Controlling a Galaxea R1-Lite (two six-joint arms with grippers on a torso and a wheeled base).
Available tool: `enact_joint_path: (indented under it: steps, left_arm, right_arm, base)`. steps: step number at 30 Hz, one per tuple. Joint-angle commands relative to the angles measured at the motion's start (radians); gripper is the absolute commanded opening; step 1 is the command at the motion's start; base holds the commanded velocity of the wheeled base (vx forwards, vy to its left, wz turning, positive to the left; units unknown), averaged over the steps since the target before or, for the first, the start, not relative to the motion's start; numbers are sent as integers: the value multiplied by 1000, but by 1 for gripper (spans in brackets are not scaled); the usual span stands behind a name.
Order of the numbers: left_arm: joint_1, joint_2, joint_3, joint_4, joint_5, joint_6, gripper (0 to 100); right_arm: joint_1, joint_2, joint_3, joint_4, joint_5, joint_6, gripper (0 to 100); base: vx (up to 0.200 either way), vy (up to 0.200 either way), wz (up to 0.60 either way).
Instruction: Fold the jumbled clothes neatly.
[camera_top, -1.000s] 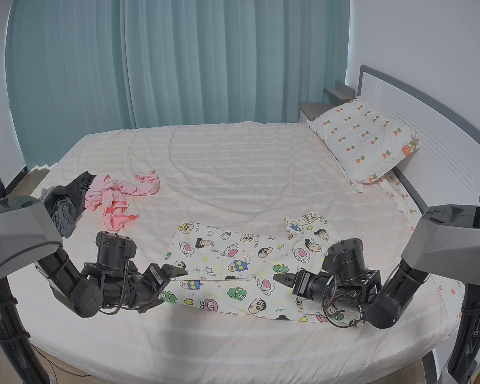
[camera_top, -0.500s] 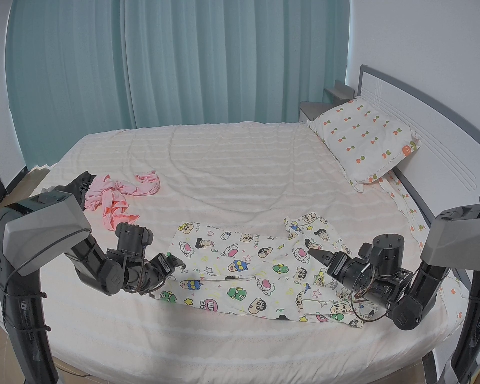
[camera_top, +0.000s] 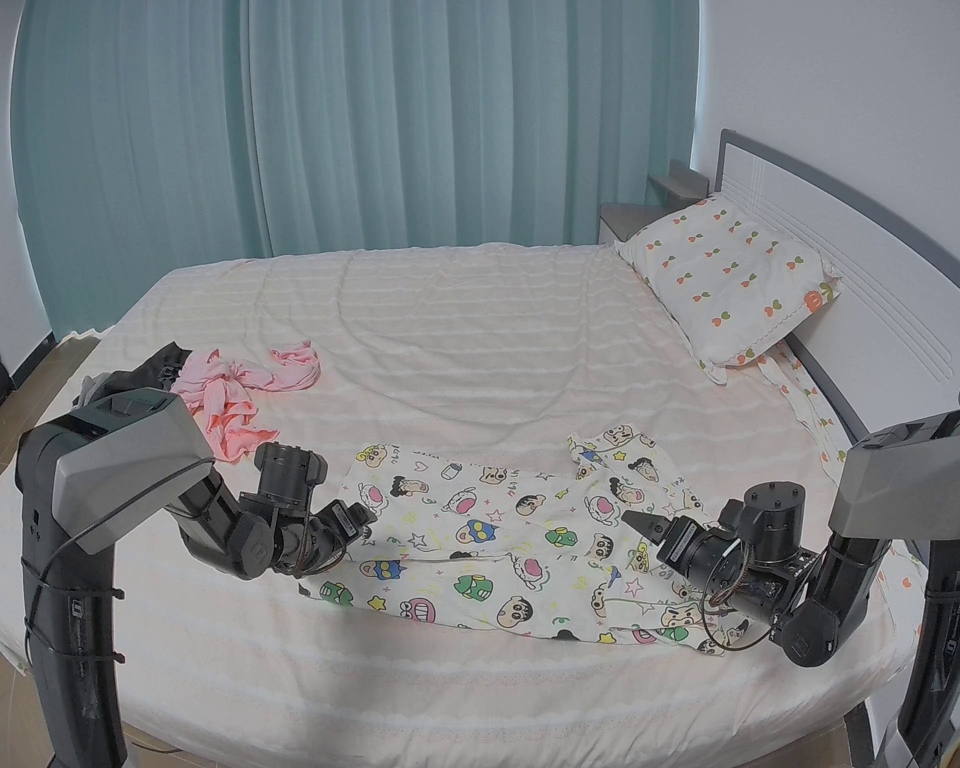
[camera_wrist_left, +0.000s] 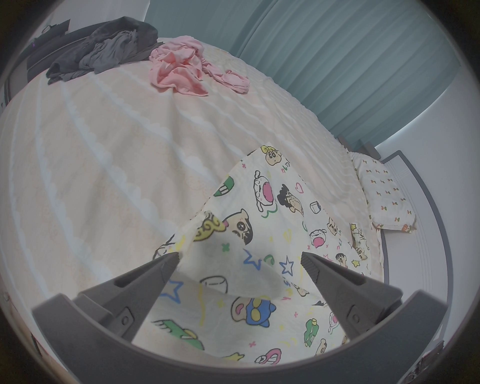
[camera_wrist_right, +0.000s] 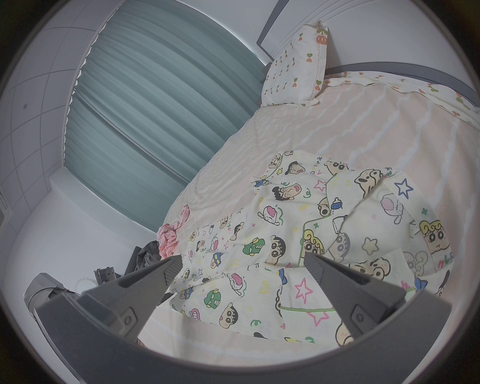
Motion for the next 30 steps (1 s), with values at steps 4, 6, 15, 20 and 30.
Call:
enact_joint_path:
  steps: [4, 6, 15, 20, 30]
  left_arm:
    - [-3, 74, -212, 116, 31, -7, 100]
    - [0, 74, -245, 121, 30, -44, 100]
    - [59, 91, -357, 115, 33, -152, 100]
    - [121, 94, -357, 124, 2, -195, 100]
    - [171, -16, -45, 39, -406, 278, 100]
  right_arm:
    - [-2, 6, -1, -5, 0, 0, 100]
    - [-5, 6, -1, -5, 0, 0, 100]
    - [-8, 9, -1, -5, 1, 2, 100]
    - [-8, 9, 5, -32, 1, 3, 100]
    - [-9, 18, 39, -63, 37, 3, 100]
  base:
    - [0, 0, 0]
    - [0, 0, 0]
    - [0, 0, 0]
    - [0, 0, 0]
    - [0, 0, 0]
